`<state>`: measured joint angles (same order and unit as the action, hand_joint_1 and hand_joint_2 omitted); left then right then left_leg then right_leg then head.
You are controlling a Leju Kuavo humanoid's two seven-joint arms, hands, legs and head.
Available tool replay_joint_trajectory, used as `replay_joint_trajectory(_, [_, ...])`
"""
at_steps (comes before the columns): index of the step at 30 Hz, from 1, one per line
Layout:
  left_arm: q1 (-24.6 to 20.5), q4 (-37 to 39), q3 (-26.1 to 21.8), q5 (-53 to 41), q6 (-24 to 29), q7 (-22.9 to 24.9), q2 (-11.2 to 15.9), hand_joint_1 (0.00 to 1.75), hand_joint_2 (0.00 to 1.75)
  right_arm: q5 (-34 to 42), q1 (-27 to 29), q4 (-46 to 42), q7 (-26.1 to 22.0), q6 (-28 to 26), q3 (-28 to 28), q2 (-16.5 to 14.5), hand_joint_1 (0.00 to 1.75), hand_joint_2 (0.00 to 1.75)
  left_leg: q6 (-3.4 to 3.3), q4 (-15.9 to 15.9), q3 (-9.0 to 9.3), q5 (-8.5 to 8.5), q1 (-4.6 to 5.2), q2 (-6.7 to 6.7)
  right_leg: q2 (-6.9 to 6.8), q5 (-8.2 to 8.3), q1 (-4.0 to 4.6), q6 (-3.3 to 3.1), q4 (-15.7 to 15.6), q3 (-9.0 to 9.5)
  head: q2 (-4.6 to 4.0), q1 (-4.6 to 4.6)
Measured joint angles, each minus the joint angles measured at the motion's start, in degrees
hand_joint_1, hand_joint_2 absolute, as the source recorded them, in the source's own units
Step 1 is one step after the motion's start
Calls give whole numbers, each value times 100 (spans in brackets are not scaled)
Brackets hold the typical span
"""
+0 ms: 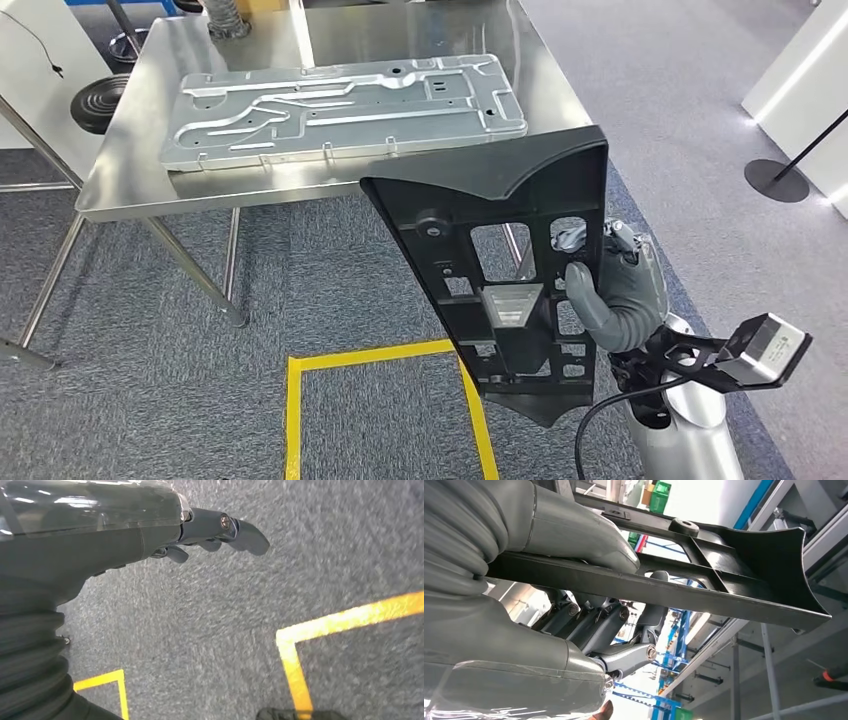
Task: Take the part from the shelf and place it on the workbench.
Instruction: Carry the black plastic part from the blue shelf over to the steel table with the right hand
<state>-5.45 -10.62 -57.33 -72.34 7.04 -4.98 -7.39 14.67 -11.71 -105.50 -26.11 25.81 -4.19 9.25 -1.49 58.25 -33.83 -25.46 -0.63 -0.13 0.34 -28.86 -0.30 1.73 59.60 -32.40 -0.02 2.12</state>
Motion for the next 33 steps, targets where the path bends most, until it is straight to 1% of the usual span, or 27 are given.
replay_joint_trajectory(1, [-8, 0, 0, -7, -1, -1, -1, 0, 175, -1, 0, -2, -5, -3, 1, 10, 175, 175, -28, -25, 30, -2, -10, 1, -6, -122, -8, 23, 249, -121, 0, 0])
replay_joint_trajectory(3, [-16, 0, 0, -23, -2, -1, -1, 0, 175, -11, 14, 1, -11, -15, 2, 28, 175, 175, -60, -31, 62, -30, -5, 1, -9, -416, -23, 57, 1005, -548, 0, 0])
replay_joint_trajectory(4, [-13, 0, 0, -32, -3, 0, -1, 0, 175, -20, 28, 3, -11, -23, 2, 34, 175, 175, -64, -28, 79, -49, -3, 0, -9, -484, -33, 72, 1321, -756, 0, 0])
replay_joint_trajectory(5, [-9, 0, 0, -39, -4, 1, -2, 0, 175, -30, 40, 5, -11, -31, 2, 38, 175, 175, -62, -23, 100, -71, -2, -2, -10, -440, -43, 82, 1454, -879, 0, 0])
replay_joint_trajectory(6, [-6, 0, 0, -45, -6, 1, -2, 0, 175, -36, 47, 5, -11, -37, 2, 40, 175, 175, -56, -18, 131, -99, -1, -5, -12, -281, -53, 86, 1356, -885, 0, 0])
replay_joint_trajectory(7, [-5, 0, 0, -49, -8, 2, -2, 0, 175, -38, 48, 5, -11, -42, 2, 41, 175, 175, -46, -12, 171, -131, -2, -8, -17, -40, -60, 83, 1053, -784, 0, 0])
replay_joint_trajectory(8, [-6, 0, 0, -53, -10, 2, -3, 0, 175, -39, 47, 5, -11, -46, 2, 43, 175, 175, -29, -8, 212, -167, -1, -10, -26, 199, -63, 70, 639, -620, 0, 0])
replay_joint_trajectory(9, [-10, 0, 0, -56, -13, 2, -4, 0, 175, -39, 45, 8, -11, -52, 2, 46, 175, 175, -4, 1, 242, -204, 9, -12, -33, 359, -54, 51, 272, -462, 0, 0])
replay_joint_trajectory(10, [-13, 0, 0, -58, -15, 7, -5, 0, 175, -40, 45, 13, -13, -60, 2, 51, 175, 175, 27, 2, 257, -230, 16, -13, -37, 444, -39, 26, 23, -355, 0, 0])
replay_joint_trajectory(11, [-15, 0, 0, -60, -19, 11, -6, 0, 175, -42, 49, 16, -15, -69, 2, 58, 175, 175, 59, 1, 263, -251, 22, -12, -37, 452, -22, -1, -99, -307, 0, 1])
replay_joint_trajectory(12, [-17, 0, 0, -61, -22, 18, -7, 0, 175, -44, 54, 20, -20, -80, 3, 67, 175, 175, 91, -7, 269, -261, 27, -9, -30, 426, -5, -28, -115, -301, 0, 1])
replay_joint_trajectory(14, [-21, -1, 0, -64, -25, 27, -8, 0, 175, -48, 67, 20, -35, -101, 4, 85, 175, 175, 154, -5, 297, -298, 24, -2, -16, 416, -23, -90, -154, -273, 0, 1])
replay_joint_trajectory(15, [-26, -1, 0, -66, -25, 30, -8, 0, 175, -51, 67, 20, -44, -109, 5, 91, 175, 175, 182, 82, 275, -355, 21, 1, -17, 406, -39, -125, -178, -240, 0, 1])
replay_joint_trajectory(16, [-31, -1, 1, -67, -25, 31, -10, 0, 175, -53, 66, 20, -54, -113, 5, 96, 175, 175, 208, 290, 184, -463, 16, 2, -22, 395, -54, -160, -199, -203, 0, 2])
replay_joint_trajectory(17, [-32, -1, 1, -67, -25, 33, -11, 0, 175, -60, 68, 20, -63, -117, 5, 98, 175, 175, 227, 610, 24, -606, 3, 2, -29, 379, -54, -187, -208, -173, 0, 2])
replay_joint_trajectory(19, [-27, 0, 2, -67, -26, 34, -15, 0, 175, -81, 82, 20, -80, -120, 4, 98, 175, 175, 257, 1392, -427, -873, -6, 3, -31, 341, -44, -218, -209, -137, 1, 2])
replay_joint_trajectory(20, [-20, 0, 2, -67, -26, 34, -15, 0, 175, -92, 93, 20, -85, -122, 4, 98, 175, 175, 264, 1621, -590, -888, -7, 3, -26, 322, -40, -221, -208, -116, 1, 2])
replay_joint_trajectory(21, [-14, 0, 2, -67, -26, 34, -14, 0, 175, -102, 102, 20, -91, -123, 4, 98, 175, 175, 264, 1650, -659, -792, -7, 3, -18, 300, -38, -217, -208, -87, 1, 2])
replay_joint_trajectory(22, [-11, 0, 1, -67, -26, 34, -14, 0, 175, -109, 110, 20, -95, -127, 4, 98, 175, 175, 255, 1432, -604, -580, -7, 3, -11, 274, -38, -209, -208, -46, 1, 2])
replay_joint_trajectory(24, [-13, 0, 1, -68, -27, 34, -13, 0, 175, -130, 114, 20, -102, -136, 4, 99, 175, 175, 211, 652, -299, -106, -1, 1, -1, 216, -31, -174, -204, 33, 0, 2])
replay_joint_trajectory(25, [-18, 0, 2, -69, -27, 34, -14, 0, 175, -143, 114, 20, -105, -143, 4, 102, 175, 175, 183, 323, -166, 29, 8, 0, 5, 192, -22, -148, -197, 49, 0, 2])
replay_joint_trajectory(26, [-22, 0, 3, -73, -28, 34, -14, 0, 175, -157, 114, 20, -109, -151, 4, 108, 175, 175, 158, 137, -97, 76, 19, -2, 8, 176, -13, -118, -192, 49, 1, 2])
replay_joint_trajectory(28, [-24, 0, 4, -81, -31, 34, -15, 0, 175, -184, 116, 21, -114, -162, 4, 119, 175, 175, 107, 50, -78, 44, 35, -8, 13, 164, -5, -54, -198, 34, 0, 2])
replay_joint_trajectory(30, [-23, 0, 4, -85, -33, 34, -19, 0, 175, -195, 115, 22, -122, -174, 6, 131, 175, 175, 43, 10, -52, 50, 18, -11, 1, 113, -20, 12, -141, 22, 1, 2])
replay_joint_trajectory(31, [-29, 0, 3, -84, -33, 34, -19, 0, 175, -198, 107, 22, -127, -180, 8, 138, 175, 175, 10, -14, -32, 54, 8, -11, -4, 27, -29, 40, 10, -47, 1, 1])
replay_joint_trajectory(32, [-37, 0, 3, -82, -33, 34, -20, 0, 175, -205, 101, 26, -131, -190, 9, 145, 175, 175, -18, -30, -12, 51, 1, -9, -9, -117, -39, 64, 305, -197, 1, 1])
replay_joint_trajectory(33, [-43, 0, 2, -78, -33, 34, -19, 0, 175, -215, 98, 33, -133, -196, 10, 149, 175, 175, -39, -33, -2, 38, 6, -9, -10, -286, -42, 81, 702, -414, 1, 0])
